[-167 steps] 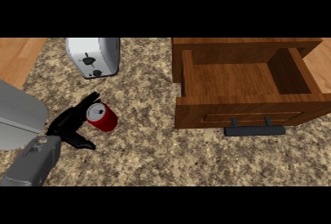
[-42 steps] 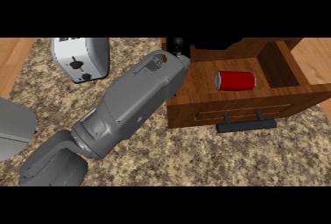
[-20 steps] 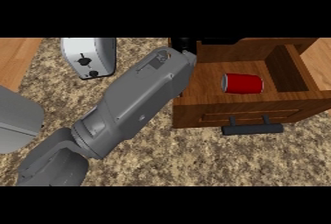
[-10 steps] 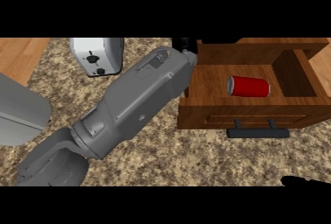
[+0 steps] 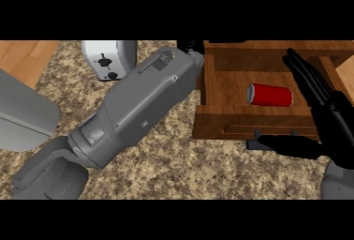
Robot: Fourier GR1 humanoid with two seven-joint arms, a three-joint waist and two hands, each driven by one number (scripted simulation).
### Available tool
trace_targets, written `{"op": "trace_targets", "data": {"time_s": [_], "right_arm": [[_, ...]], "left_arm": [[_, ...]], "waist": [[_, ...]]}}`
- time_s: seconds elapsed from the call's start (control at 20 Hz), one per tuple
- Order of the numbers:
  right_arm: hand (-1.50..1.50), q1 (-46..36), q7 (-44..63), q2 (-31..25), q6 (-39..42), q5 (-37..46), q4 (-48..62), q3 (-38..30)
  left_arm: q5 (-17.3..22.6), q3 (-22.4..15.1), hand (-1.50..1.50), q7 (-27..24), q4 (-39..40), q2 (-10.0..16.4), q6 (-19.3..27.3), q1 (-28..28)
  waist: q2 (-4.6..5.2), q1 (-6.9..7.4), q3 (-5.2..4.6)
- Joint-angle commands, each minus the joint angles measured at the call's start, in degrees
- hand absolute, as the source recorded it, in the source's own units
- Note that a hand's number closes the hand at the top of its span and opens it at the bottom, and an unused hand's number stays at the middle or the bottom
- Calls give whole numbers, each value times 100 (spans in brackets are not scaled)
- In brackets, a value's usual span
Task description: Pick up the can, place it into the drawer and close the drawer
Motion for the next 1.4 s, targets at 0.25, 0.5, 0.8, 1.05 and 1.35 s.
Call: {"op": "trace_targets", "data": {"time_s": [0.25, 0.5, 0.8, 1.05, 1.35], "right_arm": [[-150, -1131, -278, -235, -803, 1605, 2225, 691], [-150, -1841, -285, 2, -1526, 2034, 3724, 658], [-150, -2431, -423, 44, -2492, 2350, 5461, 347], [-150, -2533, -685, -39, -3447, 2653, 6472, 247], [-150, -3144, -595, 49, -4320, 2825, 7573, -40]], "left_arm": [[-277, -44, -150, 280, -493, 624, -170, 450], [-404, -31, -150, 817, -833, 826, 205, 419], [-599, -8, -150, 946, -1441, 1365, 10, 786], [-783, -62, -150, 1265, -2066, 1540, 315, 1015], [-815, 68, -150, 1290, -2354, 1755, 172, 1318]], "waist": [[-2, 103, -2], [-10, 85, 3], [4, 148, 4], [-8, 124, 6], [53, 225, 9]]}}
